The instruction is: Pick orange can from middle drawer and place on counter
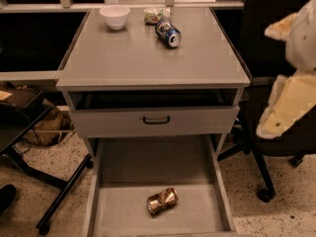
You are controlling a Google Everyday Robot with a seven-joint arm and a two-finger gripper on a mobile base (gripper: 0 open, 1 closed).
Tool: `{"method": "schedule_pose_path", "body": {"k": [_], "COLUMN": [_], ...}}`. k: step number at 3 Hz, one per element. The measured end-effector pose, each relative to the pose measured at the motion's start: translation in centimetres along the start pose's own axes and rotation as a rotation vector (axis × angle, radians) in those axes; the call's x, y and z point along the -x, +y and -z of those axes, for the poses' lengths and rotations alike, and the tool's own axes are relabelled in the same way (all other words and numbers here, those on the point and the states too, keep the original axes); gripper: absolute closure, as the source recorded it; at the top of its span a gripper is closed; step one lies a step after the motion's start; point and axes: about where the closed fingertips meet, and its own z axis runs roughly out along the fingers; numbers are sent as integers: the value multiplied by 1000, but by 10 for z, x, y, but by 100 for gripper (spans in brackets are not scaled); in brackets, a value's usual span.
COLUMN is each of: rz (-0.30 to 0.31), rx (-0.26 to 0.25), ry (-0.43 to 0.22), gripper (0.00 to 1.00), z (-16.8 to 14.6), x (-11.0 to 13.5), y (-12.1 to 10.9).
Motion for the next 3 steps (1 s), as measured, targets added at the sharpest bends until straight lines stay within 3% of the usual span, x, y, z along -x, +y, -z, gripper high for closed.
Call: {"method": "schedule_pose_path", "body": {"k": [1, 2, 3], "rz": [-49, -94, -105], "rx": [16, 100, 134], "ry": [-63, -114, -101], "gripper": [0, 0, 0], "z": [-44, -97, -110], "x": [0, -4, -11], "y": [34, 82, 98]}}
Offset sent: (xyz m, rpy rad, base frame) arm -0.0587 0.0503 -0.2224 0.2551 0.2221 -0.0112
